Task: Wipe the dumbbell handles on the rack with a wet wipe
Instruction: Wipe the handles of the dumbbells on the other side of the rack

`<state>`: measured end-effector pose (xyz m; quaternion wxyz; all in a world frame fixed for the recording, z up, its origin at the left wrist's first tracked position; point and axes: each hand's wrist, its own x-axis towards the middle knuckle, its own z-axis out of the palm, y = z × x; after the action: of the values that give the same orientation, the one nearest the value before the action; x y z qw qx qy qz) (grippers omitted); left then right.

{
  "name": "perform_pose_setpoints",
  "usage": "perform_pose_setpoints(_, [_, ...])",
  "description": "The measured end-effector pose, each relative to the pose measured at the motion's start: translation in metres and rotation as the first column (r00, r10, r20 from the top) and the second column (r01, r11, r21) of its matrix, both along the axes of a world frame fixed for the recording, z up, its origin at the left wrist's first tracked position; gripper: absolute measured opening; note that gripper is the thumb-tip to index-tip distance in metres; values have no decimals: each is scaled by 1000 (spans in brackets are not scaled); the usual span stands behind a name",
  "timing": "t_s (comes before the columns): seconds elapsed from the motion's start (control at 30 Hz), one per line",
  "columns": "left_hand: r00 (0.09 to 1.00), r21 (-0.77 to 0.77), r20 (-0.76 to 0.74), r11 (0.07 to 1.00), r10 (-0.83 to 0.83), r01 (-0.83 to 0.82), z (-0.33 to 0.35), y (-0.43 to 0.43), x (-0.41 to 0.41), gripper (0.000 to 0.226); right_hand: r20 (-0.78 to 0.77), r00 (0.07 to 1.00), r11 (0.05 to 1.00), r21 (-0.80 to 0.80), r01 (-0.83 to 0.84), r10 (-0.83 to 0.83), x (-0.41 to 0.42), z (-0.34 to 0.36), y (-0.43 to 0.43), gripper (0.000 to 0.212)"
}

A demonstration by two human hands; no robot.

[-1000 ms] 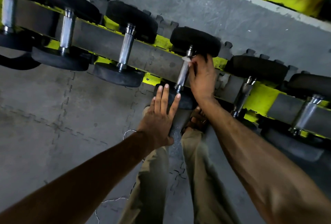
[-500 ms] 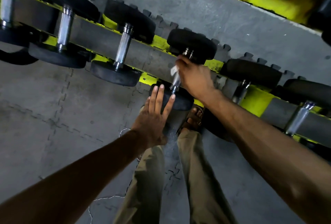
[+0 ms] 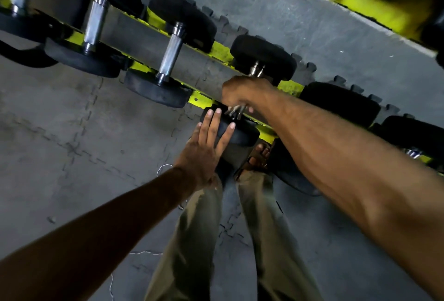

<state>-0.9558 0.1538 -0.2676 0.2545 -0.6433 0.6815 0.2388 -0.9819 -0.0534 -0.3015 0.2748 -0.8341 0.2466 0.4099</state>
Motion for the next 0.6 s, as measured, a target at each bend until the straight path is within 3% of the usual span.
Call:
perform_pose_setpoints(0.07, [1000,-52,-12,998,21,-22,-6,4,1,119,42,998,996,84,36,-40,-9,-3,3,17])
perform_pose_setpoints(0.17, [999,-52,-1,998,34,-34,-10,10,-3,126,90,987,990,43,-134,130,-21,-1,10,13])
perform_pose_setpoints(0.27, [1000,3,-1,1000,8,-8,-4,6,-1,145,145,968,977,-92,-191,203,-22,7,9,13])
perform_pose_setpoints(0.33, [1000,22,-14,1000,-9,9,0,2,1,148,105,976,974,-145,-176,193,-18,4,14,21])
perform_pose_setpoints(0.47, [1000,9,12,1000,-21,21,-2,3,2,138,-35,993,993,-43,-112,110,4,3,26,18])
perform_pose_setpoints(0.6, [1000,0,-1,1000,-27,27,-3,8,1,133,159,984,995,-71,-66,77,-25,-3,30,23])
